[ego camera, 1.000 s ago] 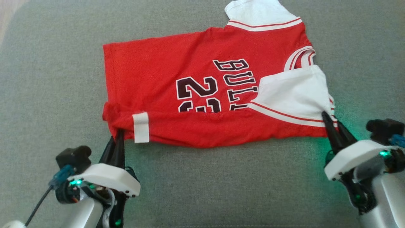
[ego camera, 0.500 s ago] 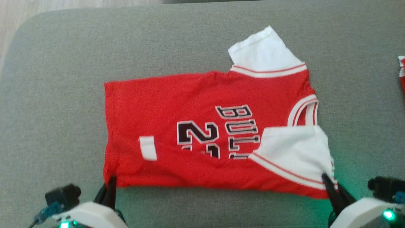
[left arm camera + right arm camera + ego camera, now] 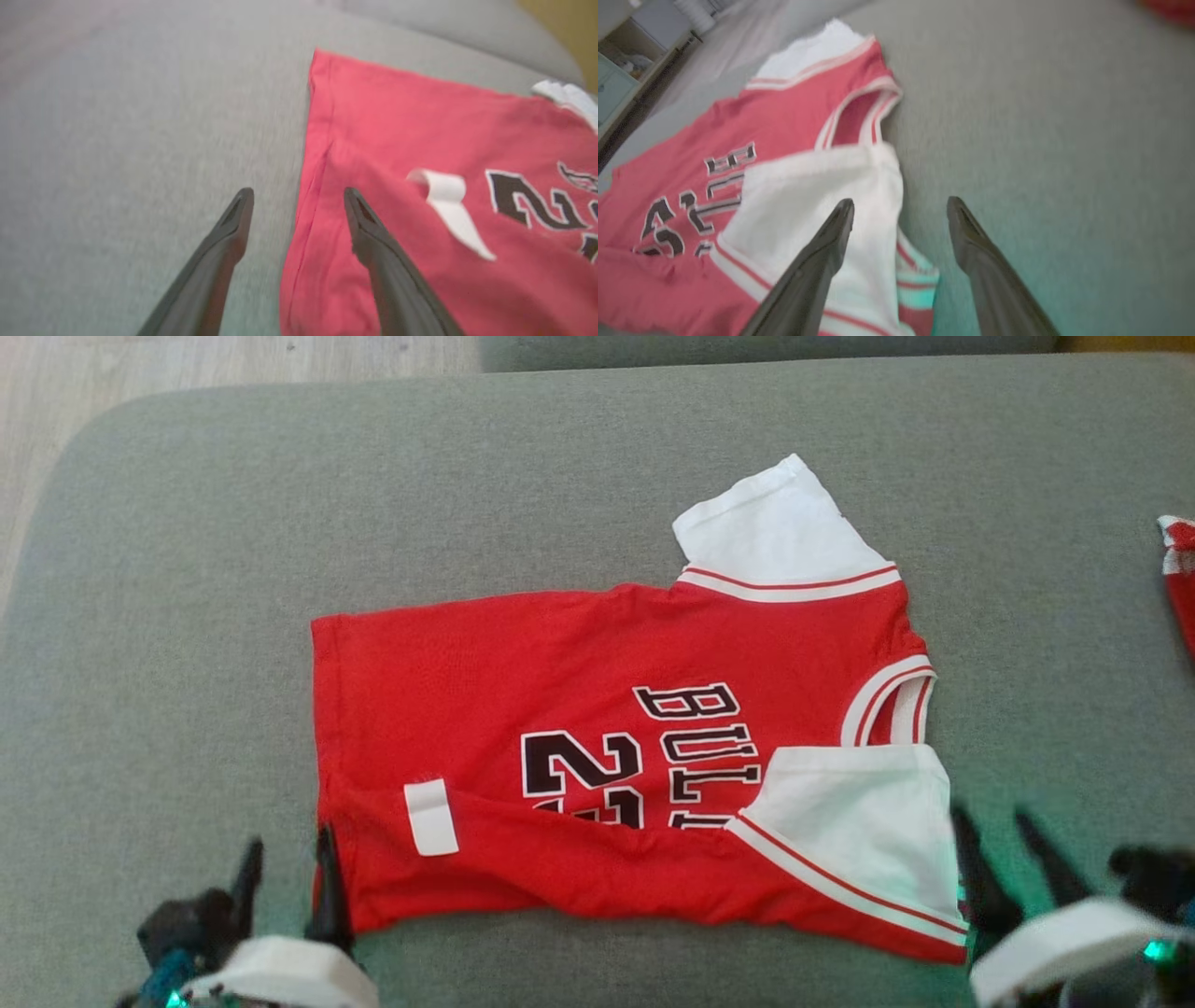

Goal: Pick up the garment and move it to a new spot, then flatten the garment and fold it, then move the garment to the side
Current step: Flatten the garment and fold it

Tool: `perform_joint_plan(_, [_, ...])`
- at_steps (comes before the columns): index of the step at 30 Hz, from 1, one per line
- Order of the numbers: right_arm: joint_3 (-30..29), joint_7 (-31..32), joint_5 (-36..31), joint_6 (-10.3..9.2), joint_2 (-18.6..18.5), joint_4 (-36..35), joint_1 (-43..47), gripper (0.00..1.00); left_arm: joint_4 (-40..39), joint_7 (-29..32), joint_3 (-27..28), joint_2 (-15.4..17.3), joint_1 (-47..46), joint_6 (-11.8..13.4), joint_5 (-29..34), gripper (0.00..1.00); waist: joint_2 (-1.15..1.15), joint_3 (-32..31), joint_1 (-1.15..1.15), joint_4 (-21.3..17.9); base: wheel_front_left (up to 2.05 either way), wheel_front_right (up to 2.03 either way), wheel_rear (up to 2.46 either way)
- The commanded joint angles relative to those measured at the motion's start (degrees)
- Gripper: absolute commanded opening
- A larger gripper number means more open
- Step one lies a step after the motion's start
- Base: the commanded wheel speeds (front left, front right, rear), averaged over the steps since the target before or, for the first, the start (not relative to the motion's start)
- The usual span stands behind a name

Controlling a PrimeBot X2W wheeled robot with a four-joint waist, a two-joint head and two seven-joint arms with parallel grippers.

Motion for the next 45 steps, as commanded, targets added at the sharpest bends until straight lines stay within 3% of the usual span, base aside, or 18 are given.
perform_joint_plan(1, [0.8,-2.0,-1.6,-0.04,-1.7,-3.7,-4.1,1.00,-2.7,-2.3,2.4,1.2,-3.2,0.9,2.2,1.00,0.00,-0.1,0.00,0.1,0.00,0.00,0.00])
perform_joint_plan(6, [0.7,-5.9,-6.8,-0.04,-3.0,-10.4,-9.2,1.00,-7.0,-6.6,2.6,1.8,-7.6,2.7,7.1,1.00,0.00,-0.2,0.00,-0.3,0.00,0.00,0.00])
perform_joint_plan(12, [2.9,-6.1,-9.6,-0.04,-4.1,-16.1,-12.9,1.00,-8.5,-6.0,1.1,2.7,-12.7,3.0,10.4,1.00,0.00,-0.1,0.00,-1.0,0.00,0.00,0.00])
perform_joint_plan(24, [3.5,-5.0,-8.9,-0.04,-3.4,-17.3,-14.4,1.00,-5.1,-2.0,-0.6,2.6,-17.7,2.1,10.5,1.00,0.00,1.5,0.00,-1.2,0.00,0.00,0.00])
perform_joint_plan(29, [3.7,-4.8,-8.2,-0.04,-3.5,-17.4,-15.6,1.00,1.6,0.6,0.3,2.3,-23.8,-1.3,7.3,1.00,0.00,3.8,0.00,-1.2,0.00,0.00,0.00])
perform_joint_plan(37, [5.1,-5.3,-6.4,-0.04,-3.6,-16.0,-17.5,1.00,19.7,9.2,0.5,2.5,-35.2,-8.6,1.7,1.00,0.00,8.2,0.00,-2.3,0.00,0.00,0.00])
perform_joint_plan(45, [4.2,-6.2,-5.4,-0.04,-3.6,-13.1,-18.1,1.00,32.6,19.0,-1.3,1.3,-39.5,-14.2,-2.7,1.00,0.00,8.8,0.00,-3.3,0.00,0.00,0.00])
